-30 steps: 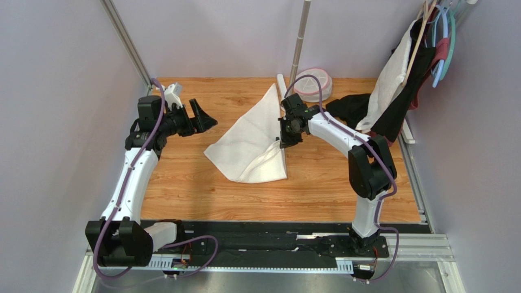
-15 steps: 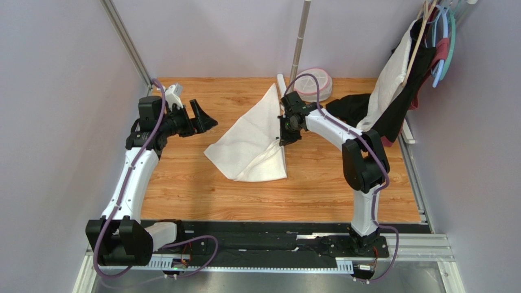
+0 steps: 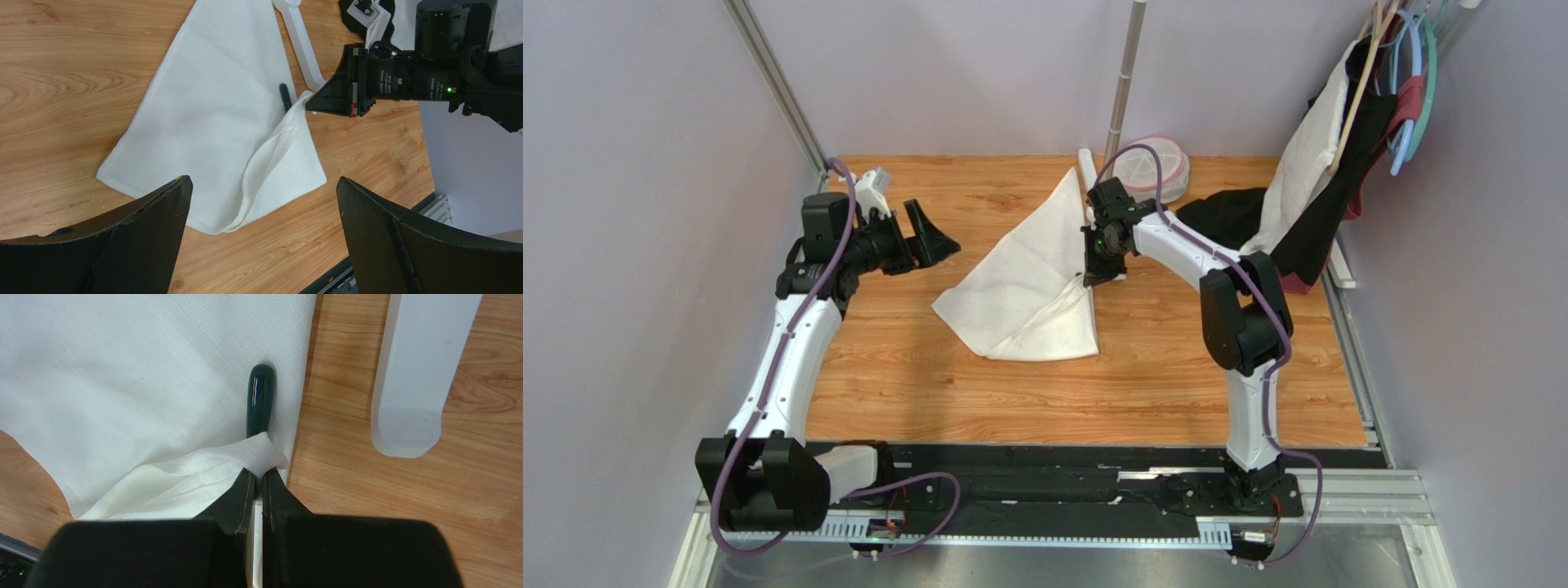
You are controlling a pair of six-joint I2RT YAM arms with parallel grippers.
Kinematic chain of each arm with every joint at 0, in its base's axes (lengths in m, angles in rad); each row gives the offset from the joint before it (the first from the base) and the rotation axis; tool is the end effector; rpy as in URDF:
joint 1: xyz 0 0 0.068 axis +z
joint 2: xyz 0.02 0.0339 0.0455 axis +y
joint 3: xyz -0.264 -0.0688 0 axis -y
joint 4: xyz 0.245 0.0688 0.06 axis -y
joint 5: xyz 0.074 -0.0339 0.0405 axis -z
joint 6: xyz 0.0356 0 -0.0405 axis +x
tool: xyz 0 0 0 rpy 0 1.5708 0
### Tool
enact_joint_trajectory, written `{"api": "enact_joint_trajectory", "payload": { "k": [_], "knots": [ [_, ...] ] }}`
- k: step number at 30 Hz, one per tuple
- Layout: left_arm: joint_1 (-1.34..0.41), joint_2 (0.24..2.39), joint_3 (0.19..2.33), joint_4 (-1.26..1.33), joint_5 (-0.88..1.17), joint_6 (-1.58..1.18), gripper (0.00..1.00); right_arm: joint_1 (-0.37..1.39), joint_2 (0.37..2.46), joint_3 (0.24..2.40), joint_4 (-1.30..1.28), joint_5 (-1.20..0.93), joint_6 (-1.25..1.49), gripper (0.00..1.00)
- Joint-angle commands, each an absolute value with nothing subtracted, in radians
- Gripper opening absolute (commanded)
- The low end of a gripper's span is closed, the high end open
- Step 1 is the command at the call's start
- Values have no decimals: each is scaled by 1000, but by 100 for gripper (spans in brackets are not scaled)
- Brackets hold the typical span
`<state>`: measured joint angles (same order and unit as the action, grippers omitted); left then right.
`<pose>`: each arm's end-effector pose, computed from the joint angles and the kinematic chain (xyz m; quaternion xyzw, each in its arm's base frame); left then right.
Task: Fold the napkin, place the utensils inside, and roll it up
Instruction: Fold the napkin
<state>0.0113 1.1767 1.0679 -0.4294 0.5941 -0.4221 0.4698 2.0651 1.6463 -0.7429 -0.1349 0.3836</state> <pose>0.2578 -0.0170 0.3373 -0.0377 0.8432 -0.3455 0.4102 0.3874 0.2021 0.2008 -0.0558 0.9754 0.1440 0.1572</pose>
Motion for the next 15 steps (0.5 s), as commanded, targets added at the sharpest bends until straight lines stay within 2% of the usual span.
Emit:
{"api": "enact_joint_trajectory", "payload": {
  "k": [1, 7, 10, 11, 14, 15],
  "knots": [
    [18, 1181, 1066, -400, 611, -433, 97, 463, 2094, 1712, -727, -149, 365, 0],
    [18, 1184, 1065, -400, 612, -433, 97, 456, 2124, 1733, -729, -144, 374, 1],
    [18, 1184, 1066, -400, 614, -434, 97, 453, 2137, 1755, -732, -149, 377, 9],
    [17, 1186, 1063, -399, 614, -434, 97, 451, 2140, 1766, -735, -155, 377, 25],
    [18, 1186, 1062, -399, 614, -434, 97, 451, 2135, 1813, -741, -173, 377, 53],
    [17, 1187, 1062, -399, 612, -434, 97, 453, 2129, 1844, -745, -179, 379, 55]
  ]
}}
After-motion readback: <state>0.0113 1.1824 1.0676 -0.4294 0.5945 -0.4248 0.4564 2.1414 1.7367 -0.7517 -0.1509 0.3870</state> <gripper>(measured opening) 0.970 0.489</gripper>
